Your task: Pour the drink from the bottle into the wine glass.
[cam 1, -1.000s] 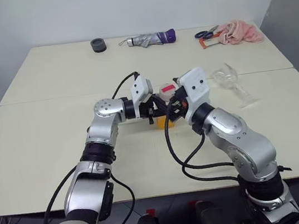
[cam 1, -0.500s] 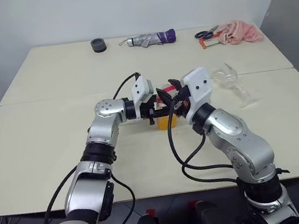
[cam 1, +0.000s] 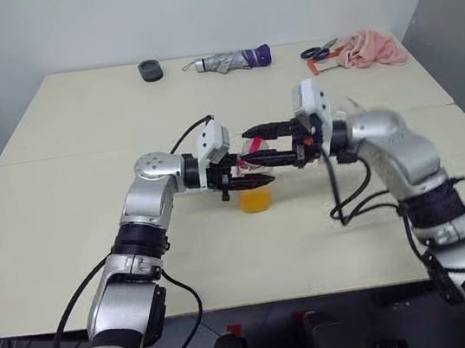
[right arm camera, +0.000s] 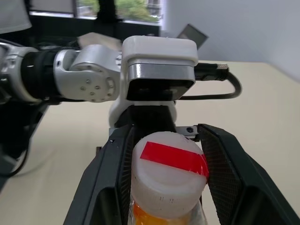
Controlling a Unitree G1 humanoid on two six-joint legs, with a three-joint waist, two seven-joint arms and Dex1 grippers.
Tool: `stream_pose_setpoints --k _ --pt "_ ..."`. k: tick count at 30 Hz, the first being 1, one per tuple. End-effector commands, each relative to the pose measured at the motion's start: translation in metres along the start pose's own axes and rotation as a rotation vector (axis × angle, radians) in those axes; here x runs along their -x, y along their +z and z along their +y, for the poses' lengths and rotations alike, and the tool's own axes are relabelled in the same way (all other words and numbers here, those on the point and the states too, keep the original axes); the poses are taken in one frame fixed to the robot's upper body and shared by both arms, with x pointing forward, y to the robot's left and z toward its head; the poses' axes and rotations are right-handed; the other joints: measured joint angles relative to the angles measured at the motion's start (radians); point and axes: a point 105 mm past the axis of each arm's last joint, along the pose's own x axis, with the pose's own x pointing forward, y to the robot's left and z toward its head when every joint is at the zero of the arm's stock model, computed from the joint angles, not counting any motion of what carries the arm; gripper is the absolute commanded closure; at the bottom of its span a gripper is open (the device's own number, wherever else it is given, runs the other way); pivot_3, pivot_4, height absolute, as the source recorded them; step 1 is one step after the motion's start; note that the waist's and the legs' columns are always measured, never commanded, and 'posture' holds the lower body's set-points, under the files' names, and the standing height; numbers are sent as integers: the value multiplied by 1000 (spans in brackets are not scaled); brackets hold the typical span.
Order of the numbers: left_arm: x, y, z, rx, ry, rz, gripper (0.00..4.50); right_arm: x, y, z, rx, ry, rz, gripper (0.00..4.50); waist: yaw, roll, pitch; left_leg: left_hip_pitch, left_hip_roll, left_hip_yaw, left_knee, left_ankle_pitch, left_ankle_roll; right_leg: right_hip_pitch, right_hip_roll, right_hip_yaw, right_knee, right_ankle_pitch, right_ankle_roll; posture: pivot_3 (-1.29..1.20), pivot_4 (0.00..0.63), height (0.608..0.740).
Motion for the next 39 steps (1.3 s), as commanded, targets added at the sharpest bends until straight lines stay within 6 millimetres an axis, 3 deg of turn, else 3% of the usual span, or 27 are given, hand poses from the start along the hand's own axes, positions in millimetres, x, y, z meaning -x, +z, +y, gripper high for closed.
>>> stream_pose_setpoints --k 1,5,14,20,24,33,39 --pt "14 38 7 -112 46 -94 2738 11 -22 1 -70 14 62 1921 0 0 0 0 0 0 0 0 0 0 0 0 0 0 0 0 150 740" --pt "14 38 6 -105 60 -104 2743 19 -15 8 -66 -24 29 655 5 3 2 -1 0 -1 0 0 0 0 -4 0 0 0 0 0 150 740" --pt "16 38 2 -72 39 -108 2756 47 -1 22 -13 -265 -11 643 11 3 2 -2 -1 -1 1 0 0 0 -5 0 0 0 0 0 150 740" --pt "18 31 0 -50 14 -80 2756 24 21 27 57 -512 -124 643 0 3 2 0 -1 0 0 0 0 0 -1 1 1 0 0 0 150 740" --pt "19 26 1 -45 14 -62 2756 10 30 34 62 -548 -158 643 2 3 2 -1 0 -1 1 0 0 0 0 1 1 0 0 0 150 740" --pt "19 21 5 -44 24 -54 2756 -9 26 43 99 -491 -112 643 2 3 2 -1 -1 -1 1 0 0 0 -1 1 0 0 0 0 150 740" --pt "17 19 2 -46 15 -56 2756 -10 22 25 85 -576 -105 643 2 3 2 -1 -1 -1 1 0 0 0 -1 0 1 0 0 0 150 740"
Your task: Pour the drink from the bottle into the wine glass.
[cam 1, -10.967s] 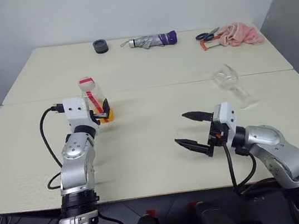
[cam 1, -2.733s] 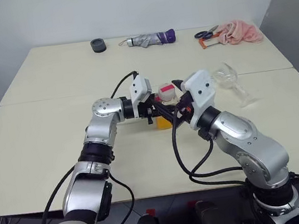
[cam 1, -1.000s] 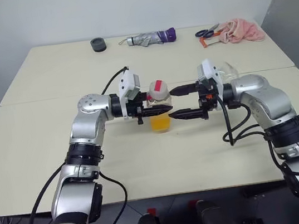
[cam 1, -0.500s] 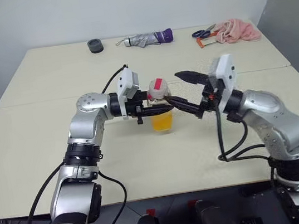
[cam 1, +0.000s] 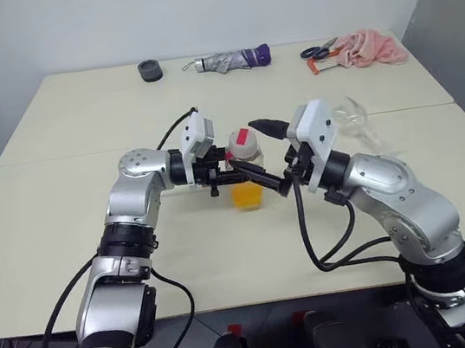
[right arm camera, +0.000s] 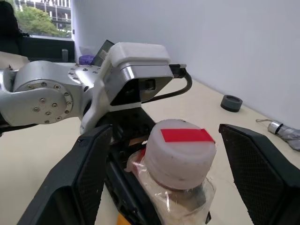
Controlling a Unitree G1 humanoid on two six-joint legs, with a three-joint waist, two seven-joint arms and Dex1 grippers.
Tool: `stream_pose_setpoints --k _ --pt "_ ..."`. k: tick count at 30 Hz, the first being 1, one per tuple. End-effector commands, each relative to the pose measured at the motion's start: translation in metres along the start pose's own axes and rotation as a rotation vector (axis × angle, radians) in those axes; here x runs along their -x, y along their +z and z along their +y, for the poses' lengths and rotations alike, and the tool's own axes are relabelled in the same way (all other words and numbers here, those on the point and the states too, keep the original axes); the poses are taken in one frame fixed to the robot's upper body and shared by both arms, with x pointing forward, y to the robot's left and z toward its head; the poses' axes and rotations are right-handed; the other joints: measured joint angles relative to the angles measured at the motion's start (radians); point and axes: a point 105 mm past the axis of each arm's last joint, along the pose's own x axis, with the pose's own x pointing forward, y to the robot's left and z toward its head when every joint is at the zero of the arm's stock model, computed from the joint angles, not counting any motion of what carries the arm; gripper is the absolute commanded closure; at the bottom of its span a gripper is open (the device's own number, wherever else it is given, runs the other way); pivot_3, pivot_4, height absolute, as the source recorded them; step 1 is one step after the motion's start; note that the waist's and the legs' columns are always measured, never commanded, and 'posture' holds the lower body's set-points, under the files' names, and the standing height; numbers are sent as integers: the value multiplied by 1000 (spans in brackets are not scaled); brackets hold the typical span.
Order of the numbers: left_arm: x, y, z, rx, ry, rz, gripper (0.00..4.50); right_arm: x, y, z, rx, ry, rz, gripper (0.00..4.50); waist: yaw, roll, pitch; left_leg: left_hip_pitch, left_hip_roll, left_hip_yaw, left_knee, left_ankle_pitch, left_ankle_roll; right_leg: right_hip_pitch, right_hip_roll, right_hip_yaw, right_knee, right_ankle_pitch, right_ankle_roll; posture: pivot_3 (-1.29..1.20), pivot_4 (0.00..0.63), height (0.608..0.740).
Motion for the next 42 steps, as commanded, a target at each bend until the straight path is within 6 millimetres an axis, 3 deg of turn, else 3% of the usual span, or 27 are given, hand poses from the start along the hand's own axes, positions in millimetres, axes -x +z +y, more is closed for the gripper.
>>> stream_pose_setpoints --k 1,10,21,42 --pt "0 12 -1 -55 -8 -25 2756 -2 8 -11 27 -60 -32 643 0 0 0 0 0 0 0 0 0 0 0 0 0 0 0 0 150 740" --pt "-2 10 -4 -53 -10 -35 2756 -1 2 -23 8 -122 -14 643 0 0 0 0 0 0 0 0 0 0 0 0 0 0 0 0 150 740" --pt "1 8 -4 -43 2 -34 2756 15 -1 -36 -12 -170 8 643 0 0 0 0 0 0 0 0 0 0 0 0 0 0 0 0 150 740" --pt "4 6 -3 -38 19 -28 2756 31 -3 -23 -64 -53 49 643 1 0 0 0 0 0 0 0 0 0 0 0 0 0 0 0 150 740"
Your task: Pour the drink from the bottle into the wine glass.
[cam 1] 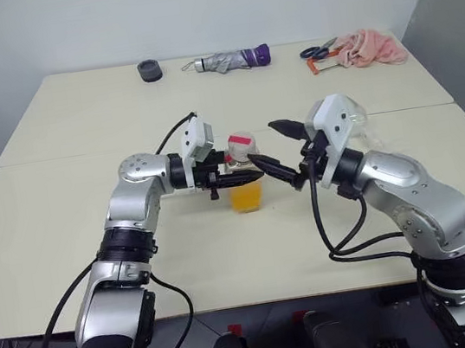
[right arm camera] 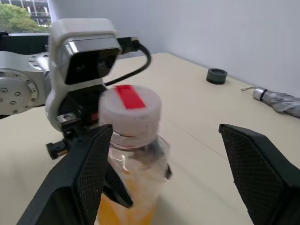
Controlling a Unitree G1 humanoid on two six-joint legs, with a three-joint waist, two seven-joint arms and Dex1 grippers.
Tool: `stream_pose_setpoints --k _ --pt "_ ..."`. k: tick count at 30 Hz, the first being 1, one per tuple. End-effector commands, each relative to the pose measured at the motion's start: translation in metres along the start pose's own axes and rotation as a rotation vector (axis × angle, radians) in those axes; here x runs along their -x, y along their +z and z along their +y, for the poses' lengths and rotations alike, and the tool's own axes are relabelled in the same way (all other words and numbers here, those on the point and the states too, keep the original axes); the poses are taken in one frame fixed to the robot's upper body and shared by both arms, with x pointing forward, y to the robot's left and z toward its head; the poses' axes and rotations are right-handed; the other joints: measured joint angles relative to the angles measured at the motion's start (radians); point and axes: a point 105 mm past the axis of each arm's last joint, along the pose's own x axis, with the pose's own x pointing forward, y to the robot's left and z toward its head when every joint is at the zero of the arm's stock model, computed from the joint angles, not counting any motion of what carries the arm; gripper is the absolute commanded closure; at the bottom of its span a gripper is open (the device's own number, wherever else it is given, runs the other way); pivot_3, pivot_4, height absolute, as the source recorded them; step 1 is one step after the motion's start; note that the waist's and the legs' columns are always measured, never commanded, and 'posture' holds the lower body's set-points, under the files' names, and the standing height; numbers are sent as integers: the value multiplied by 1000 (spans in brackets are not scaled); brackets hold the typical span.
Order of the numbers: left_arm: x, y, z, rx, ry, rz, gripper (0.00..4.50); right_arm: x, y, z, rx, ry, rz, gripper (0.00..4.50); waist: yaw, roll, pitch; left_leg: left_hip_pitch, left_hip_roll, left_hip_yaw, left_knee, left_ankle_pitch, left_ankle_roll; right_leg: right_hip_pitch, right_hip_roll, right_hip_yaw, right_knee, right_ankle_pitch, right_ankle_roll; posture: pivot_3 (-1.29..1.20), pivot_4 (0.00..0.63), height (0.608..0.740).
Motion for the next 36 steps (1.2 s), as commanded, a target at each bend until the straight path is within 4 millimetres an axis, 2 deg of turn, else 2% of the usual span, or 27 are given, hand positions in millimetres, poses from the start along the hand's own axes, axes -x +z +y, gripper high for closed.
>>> stream_pose_setpoints --k 1,9,23,36 --pt "0 15 -1 -56 -9 -37 2756 6 11 5 25 35 -33 643 0 0 0 0 0 0 0 0 0 0 0 0 0 0 0 0 150 740" --pt "1 16 -1 -54 -2 -39 2756 14 17 15 39 121 -30 643 1 0 0 0 0 0 0 0 0 0 0 0 0 0 0 0 150 740" --pt "-1 16 -1 -56 -7 -39 2756 -5 19 11 40 65 -70 643 0 0 0 0 0 0 0 0 0 0 0 0 0 0 0 0 150 740" --pt "-3 17 -2 -60 -10 -44 2756 -10 20 13 70 62 -78 643 1 0 0 0 0 0 0 0 0 0 0 0 0 0 0 0 150 740"
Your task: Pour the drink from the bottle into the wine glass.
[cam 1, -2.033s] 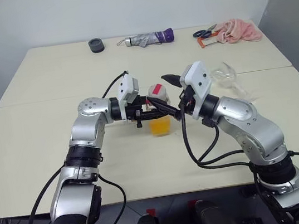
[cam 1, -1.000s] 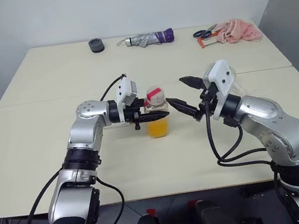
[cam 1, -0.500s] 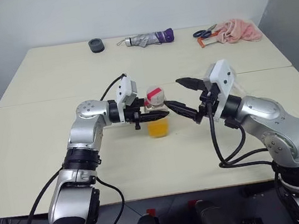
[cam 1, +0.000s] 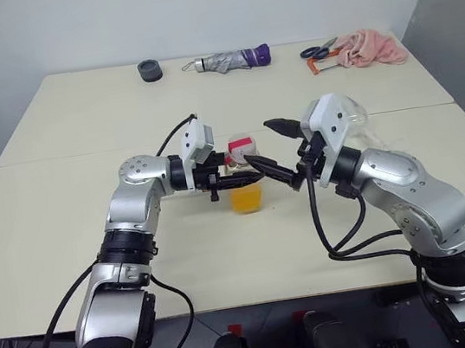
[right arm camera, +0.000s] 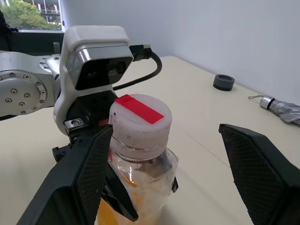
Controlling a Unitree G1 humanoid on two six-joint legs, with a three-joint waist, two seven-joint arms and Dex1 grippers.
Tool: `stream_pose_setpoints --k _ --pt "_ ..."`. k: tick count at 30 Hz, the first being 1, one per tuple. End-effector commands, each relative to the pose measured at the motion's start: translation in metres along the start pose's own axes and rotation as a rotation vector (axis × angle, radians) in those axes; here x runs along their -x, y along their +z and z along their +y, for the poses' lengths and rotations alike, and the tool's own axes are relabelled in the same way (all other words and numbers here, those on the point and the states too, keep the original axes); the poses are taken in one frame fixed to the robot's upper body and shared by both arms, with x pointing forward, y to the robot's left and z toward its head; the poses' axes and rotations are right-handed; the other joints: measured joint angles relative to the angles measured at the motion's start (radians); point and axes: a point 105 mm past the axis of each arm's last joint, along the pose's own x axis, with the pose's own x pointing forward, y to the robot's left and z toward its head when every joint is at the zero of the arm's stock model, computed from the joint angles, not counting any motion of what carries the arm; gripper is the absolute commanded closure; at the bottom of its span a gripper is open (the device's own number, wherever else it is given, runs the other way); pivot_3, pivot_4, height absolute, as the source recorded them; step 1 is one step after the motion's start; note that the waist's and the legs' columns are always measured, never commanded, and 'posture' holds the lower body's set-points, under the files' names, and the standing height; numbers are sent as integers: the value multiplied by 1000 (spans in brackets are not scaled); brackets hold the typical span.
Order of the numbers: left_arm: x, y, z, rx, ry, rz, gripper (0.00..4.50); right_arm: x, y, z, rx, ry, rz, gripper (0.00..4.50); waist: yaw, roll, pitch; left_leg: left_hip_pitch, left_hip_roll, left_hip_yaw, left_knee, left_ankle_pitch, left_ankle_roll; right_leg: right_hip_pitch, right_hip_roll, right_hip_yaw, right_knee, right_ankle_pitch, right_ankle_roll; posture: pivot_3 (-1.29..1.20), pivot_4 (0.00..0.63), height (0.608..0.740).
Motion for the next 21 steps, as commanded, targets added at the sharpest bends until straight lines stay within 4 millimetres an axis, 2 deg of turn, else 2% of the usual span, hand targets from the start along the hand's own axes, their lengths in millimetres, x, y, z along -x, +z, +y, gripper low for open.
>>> stream_pose_setpoints --k 1,10,21 --pt "-2 16 -1 -54 -8 -40 2756 0 15 -1 39 -7 -52 643 0 0 0 0 0 0 0 0 0 0 0 0 0 0 0 0 150 740" --pt "0 16 1 -56 -1 -37 2756 2 17 1 24 15 -59 643 0 0 0 0 0 0 0 0 0 0 0 0 0 0 0 0 150 740" --pt "0 18 1 -61 -2 -42 2756 9 23 15 -31 111 -78 643 0 0 0 0 0 0 0 0 0 0 0 0 0 0 0 0 150 740"
